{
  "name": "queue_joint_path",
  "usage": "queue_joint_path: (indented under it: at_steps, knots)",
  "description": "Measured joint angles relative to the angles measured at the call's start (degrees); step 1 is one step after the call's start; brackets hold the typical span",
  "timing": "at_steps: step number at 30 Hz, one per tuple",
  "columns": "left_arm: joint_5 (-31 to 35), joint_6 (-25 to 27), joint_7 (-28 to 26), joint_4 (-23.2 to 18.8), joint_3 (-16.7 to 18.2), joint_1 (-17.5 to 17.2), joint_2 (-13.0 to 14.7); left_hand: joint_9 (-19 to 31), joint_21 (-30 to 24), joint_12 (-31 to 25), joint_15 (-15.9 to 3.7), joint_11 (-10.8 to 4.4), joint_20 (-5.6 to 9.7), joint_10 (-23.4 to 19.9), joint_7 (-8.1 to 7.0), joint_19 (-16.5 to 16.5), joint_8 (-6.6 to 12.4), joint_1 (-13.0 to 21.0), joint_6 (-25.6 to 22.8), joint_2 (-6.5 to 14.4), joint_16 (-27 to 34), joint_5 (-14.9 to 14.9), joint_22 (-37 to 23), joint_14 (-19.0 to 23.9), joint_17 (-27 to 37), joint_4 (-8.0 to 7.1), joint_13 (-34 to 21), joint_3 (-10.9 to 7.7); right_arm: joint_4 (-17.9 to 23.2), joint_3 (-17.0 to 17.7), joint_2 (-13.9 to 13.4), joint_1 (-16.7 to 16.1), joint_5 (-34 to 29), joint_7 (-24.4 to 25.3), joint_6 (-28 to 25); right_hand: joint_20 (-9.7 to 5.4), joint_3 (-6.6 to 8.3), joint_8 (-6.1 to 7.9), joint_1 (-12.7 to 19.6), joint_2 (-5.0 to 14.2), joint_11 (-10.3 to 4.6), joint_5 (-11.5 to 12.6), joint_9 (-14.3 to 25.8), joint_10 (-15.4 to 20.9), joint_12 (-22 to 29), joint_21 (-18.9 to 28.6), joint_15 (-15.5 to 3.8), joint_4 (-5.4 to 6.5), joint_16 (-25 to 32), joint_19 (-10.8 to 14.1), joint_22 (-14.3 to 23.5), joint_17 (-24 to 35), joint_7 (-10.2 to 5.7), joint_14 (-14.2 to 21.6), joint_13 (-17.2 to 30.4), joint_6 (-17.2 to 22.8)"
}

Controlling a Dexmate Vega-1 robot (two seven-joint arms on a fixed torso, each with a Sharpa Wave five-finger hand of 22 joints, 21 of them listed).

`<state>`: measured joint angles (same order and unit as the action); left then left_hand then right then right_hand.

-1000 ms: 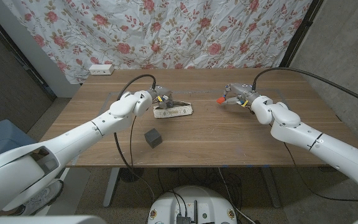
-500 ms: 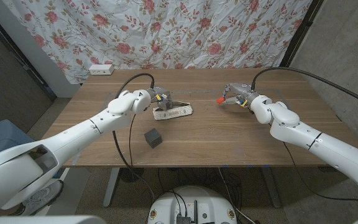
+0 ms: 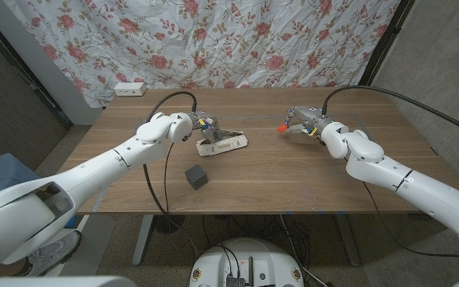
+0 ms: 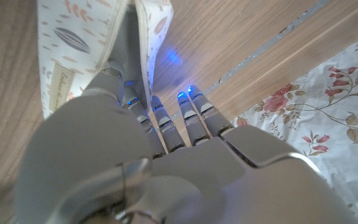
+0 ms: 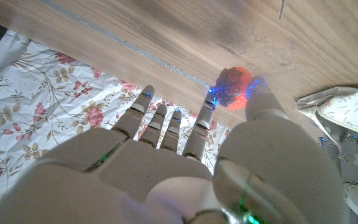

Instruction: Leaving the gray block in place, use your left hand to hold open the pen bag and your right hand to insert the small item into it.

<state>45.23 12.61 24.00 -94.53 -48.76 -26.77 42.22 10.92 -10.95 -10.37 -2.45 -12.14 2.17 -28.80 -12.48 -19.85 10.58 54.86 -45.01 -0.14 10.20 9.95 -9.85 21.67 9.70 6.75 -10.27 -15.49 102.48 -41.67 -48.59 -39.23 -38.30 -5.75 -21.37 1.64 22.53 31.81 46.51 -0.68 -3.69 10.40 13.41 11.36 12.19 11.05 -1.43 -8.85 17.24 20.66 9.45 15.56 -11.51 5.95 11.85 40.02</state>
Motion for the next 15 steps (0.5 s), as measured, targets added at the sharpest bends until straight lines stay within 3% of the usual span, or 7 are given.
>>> queue_joint_path:
  at_steps: [15]
  knots:
    - [-2.5, -0.6, 2.9, 0.2, -0.3, 1.5, 0.4, -0.3, 0.0, 0.0, -0.07, -0.03, 0.19, 1.8, -0.22, 1.2, 0.0, -4.1, 1.9, -0.8, 0.0, 0.0, 0.0, -1.4, -0.1, -0.33, 0.2, 1.78, 0.6, 0.2, -0.2, -0.3, -0.2, -0.2, -0.4, 0.0, -0.16, 0.02, 0.0, 0.01, 0.0, 0.0, 0.0, 0.0, 0.0, 0.0, 0.0, -0.16, 0.0, 0.0, 0.0, 0.3, 0.0, 0.0, 0.0, 0.0]
